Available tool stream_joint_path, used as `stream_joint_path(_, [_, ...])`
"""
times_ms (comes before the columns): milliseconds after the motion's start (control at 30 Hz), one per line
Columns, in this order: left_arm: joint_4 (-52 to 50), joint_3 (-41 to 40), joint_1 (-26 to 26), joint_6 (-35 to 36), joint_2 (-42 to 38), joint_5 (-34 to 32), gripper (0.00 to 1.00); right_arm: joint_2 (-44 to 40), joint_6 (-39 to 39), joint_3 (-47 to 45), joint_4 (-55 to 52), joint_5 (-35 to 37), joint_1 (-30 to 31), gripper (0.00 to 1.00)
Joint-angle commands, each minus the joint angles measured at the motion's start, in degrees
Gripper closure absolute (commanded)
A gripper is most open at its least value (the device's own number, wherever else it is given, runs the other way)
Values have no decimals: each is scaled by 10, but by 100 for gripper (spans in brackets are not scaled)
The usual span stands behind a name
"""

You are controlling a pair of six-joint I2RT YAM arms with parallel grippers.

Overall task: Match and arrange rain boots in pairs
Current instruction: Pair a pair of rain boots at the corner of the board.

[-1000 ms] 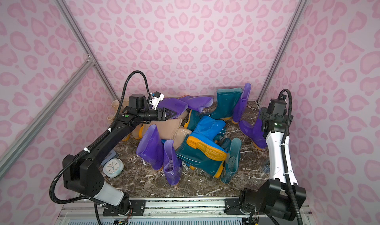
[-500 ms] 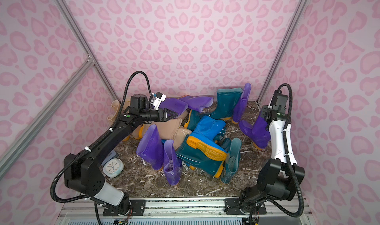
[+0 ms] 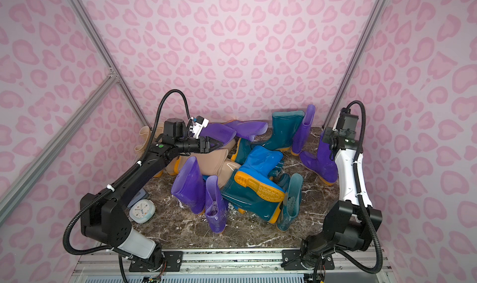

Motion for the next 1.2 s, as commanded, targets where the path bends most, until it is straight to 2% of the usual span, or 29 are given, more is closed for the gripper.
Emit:
stream_joint_path(0, [8, 2, 0, 11, -3, 1, 40, 21, 21, 38, 15, 46, 0, 100])
stream_joint_path(233, [8, 3, 0, 10, 0, 1, 41, 46, 26, 93, -6, 45, -3, 100])
stream_joint_path(500, [13, 3, 0, 4, 10, 6, 41, 153, 52, 162, 35, 5, -7, 100])
stream_joint_path(700, [7, 3, -1, 10, 7, 0, 41, 228, 19, 257, -29, -10, 6, 100])
stream_joint_path(800, [7, 4, 0, 11, 4, -1, 41, 219, -11, 256, -16, -13, 16, 100])
stream_joint_path(933, [6, 4, -1, 11, 6, -1, 41, 185, -22, 215, 26, -48, 17, 100])
stream_joint_path(1033, [7, 4, 0, 11, 10, 1, 41, 162, -23, 190, 40, -47, 16, 100])
stream_joint_path(1167, [8, 5, 0, 9, 12, 3, 41, 177, -24, 187, 29, -45, -1, 100])
